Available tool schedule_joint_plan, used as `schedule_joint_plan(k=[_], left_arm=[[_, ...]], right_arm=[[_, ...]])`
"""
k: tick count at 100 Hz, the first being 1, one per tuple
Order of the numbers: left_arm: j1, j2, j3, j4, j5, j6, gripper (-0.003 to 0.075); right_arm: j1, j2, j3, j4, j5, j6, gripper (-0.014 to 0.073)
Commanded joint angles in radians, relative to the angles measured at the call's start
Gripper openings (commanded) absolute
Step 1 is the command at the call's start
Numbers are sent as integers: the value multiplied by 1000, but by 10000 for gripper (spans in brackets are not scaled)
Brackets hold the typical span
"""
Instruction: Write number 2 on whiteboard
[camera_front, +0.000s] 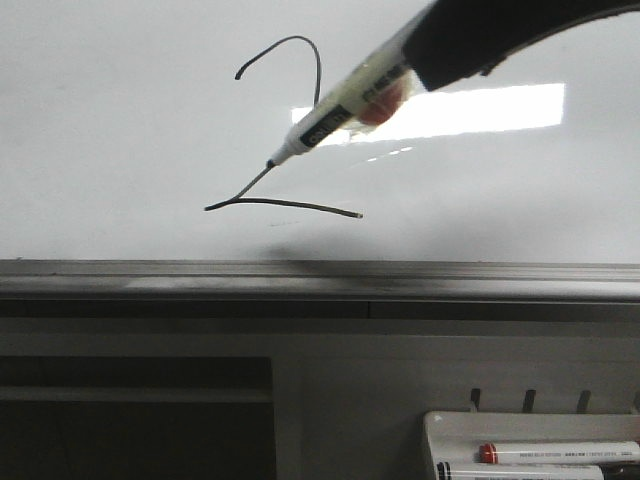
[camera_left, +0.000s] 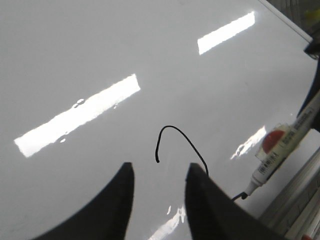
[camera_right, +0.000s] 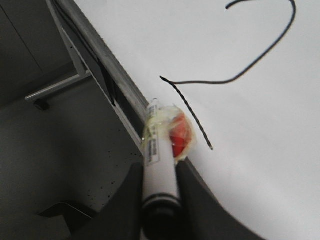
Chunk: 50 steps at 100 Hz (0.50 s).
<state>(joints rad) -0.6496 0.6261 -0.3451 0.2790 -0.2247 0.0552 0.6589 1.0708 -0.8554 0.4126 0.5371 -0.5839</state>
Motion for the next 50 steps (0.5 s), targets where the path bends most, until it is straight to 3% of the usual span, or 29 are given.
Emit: schedule_joint_plan(k=[1,12,50], left_arm=[[-13,38,-26,78,-86,-10,397],[-58,123,-26,220,-121,-10,397],[-83,384,-95,220,-180,-6,365]], right_arm=[[27,29,-76,-20,-35,1,-60],[68,74,-117,-46,-37,1,-60],[163,114,-187,-80,-32,1,-60]])
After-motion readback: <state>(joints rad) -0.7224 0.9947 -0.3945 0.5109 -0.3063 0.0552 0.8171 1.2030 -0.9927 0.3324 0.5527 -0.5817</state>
